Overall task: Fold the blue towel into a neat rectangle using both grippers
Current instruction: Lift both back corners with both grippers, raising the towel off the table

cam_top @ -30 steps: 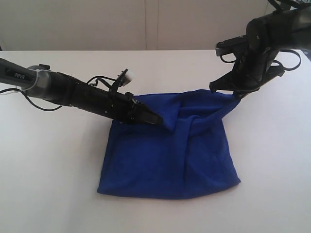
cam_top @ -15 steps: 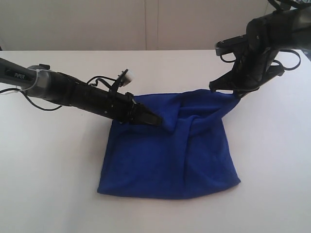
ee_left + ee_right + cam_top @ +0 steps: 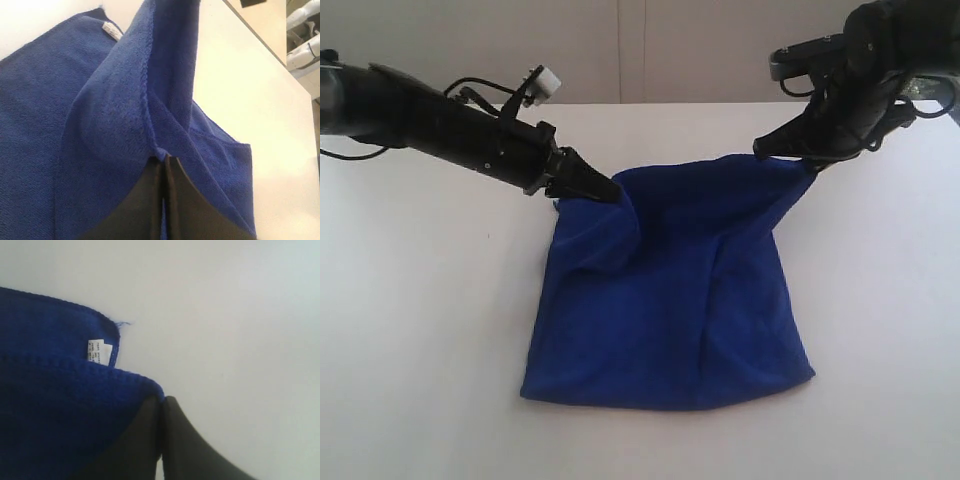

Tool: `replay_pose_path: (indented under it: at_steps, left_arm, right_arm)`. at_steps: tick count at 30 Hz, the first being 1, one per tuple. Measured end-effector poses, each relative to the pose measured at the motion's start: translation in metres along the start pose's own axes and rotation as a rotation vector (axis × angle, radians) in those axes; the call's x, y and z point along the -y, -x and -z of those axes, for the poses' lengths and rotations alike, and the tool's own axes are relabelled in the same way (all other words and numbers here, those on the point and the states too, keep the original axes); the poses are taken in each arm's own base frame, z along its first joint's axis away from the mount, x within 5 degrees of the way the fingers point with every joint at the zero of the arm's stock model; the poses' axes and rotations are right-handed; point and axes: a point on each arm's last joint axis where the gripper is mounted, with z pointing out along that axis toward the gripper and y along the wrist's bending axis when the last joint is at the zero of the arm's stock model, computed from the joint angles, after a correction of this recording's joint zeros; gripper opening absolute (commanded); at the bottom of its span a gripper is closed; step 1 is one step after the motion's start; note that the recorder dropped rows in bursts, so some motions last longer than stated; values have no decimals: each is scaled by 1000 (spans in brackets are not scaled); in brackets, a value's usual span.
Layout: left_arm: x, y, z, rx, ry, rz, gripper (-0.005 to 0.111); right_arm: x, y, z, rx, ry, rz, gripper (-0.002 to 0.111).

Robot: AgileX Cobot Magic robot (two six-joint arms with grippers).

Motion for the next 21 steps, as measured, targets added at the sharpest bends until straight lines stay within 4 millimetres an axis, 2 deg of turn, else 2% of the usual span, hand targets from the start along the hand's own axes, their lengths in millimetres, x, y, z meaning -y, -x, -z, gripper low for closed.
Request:
replay_pose_path:
  at_steps: [6,11,15,21]
  left_arm:
    - [28,15,19,-19,-12,-94,0]
    - [49,28,45,-57,155,-89,0]
    - [56,31,60,-102,292,-61,0]
    - [78,42,79,-66,348,-129,0]
  right_arm:
    - [-15,4,33,36,23,98,0]
    - [-31,5,66,77,64,122,0]
    - [-36,2,77,59,114,81,0]
    - [-32,1,107,106,122,71,0]
